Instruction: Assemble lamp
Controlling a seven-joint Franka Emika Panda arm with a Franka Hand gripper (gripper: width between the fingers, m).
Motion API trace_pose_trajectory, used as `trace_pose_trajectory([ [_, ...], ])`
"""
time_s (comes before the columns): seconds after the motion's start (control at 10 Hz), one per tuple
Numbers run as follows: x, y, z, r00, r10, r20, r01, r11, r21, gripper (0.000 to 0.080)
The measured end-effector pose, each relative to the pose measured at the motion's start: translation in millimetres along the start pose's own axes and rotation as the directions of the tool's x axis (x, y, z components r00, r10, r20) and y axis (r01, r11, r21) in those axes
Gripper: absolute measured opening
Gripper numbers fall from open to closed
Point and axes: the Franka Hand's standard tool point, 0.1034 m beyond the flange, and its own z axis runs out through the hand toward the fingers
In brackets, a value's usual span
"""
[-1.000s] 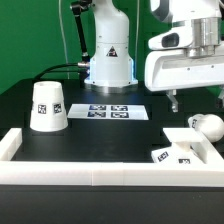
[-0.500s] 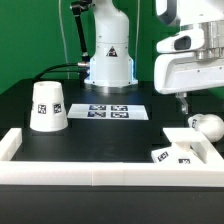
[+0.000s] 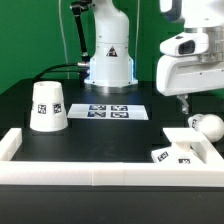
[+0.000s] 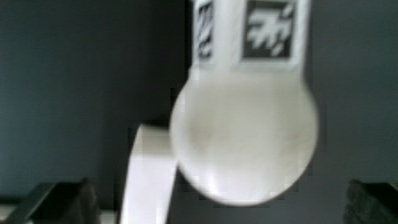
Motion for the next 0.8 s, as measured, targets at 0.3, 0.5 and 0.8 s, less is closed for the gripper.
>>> trace_pose_trajectory([
  [0.3, -8.1, -4.3, 3.6, 0.982, 0.002, 0.189, -0.003, 1.000, 0.008, 0.0699],
  [0.5, -9.7, -6.0, 4.3, 0.943, 0.002, 0.332, -0.008, 1.000, 0.017, 0.0699],
  [0.8, -11.5, -1.1, 7.4, 0.824, 0.075, 0.562, -0.041, 0.996, -0.073, 0.0699],
])
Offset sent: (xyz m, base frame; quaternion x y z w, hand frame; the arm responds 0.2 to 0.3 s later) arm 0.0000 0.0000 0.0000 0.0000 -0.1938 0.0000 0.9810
